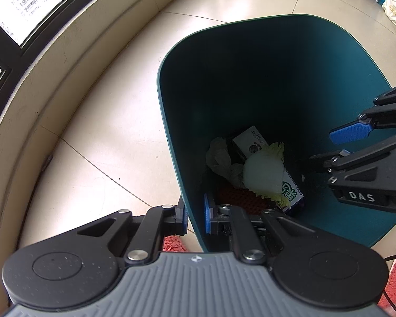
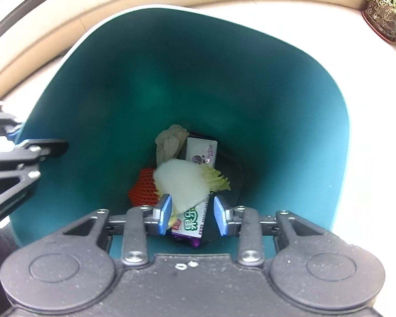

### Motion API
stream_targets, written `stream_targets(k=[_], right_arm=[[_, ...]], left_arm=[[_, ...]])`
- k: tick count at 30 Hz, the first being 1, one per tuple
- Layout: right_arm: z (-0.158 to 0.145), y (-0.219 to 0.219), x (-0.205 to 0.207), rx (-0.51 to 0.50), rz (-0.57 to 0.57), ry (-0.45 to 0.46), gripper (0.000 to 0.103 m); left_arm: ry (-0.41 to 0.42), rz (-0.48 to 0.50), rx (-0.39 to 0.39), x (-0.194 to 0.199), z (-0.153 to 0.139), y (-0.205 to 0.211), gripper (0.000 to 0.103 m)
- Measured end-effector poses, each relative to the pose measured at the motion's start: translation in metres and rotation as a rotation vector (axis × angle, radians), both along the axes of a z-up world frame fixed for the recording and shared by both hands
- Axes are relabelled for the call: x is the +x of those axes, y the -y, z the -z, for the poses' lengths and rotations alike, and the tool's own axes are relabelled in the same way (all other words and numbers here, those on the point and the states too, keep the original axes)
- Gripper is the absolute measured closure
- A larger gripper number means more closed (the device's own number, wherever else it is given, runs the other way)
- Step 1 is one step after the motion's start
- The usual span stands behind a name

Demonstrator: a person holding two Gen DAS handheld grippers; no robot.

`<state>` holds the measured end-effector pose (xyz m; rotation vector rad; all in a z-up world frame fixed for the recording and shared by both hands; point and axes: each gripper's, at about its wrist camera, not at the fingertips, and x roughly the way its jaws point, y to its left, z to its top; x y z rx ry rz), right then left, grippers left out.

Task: Collect trash
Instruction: 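Open the right gripper to drop the cabbage leaf, then move the right gripper to the blue-grey cloth on the floor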

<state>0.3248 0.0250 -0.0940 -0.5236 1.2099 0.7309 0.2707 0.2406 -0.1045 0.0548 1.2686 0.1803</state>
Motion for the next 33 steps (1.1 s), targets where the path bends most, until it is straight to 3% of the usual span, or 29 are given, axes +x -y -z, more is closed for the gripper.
stream_targets(k=[11, 20, 22, 27, 33], right_arm=[[-0.059, 0.052, -0.011, 0.118, 0.012, 0.047, 0.054], [-0.097, 0.118, -0.014, 0.197, 0.051, 0.116, 0.040], [-0.100, 0.134, -0.013, 0.207, 0.070, 0.117, 0.040], [-0.107, 0.176, -0.010, 0.207, 0.128, 0.139, 0.027], [-0.091, 0.232, 0.004, 0.195, 0.260, 0.133, 0.023]], left_arm=[[-0.006, -0.005, 0.016, 0.002, -0.001, 0.004, 0.092], [-0.016, -0.020, 0.024, 0.005, -0.001, 0.004, 0.092], [-0.019, -0.022, 0.024, 0.005, 0.000, 0.004, 0.092], [-0.023, -0.027, 0.021, 0.006, 0.000, 0.002, 0.092], [-0.020, -0.048, 0.018, 0.007, 0.001, 0.000, 0.092]])
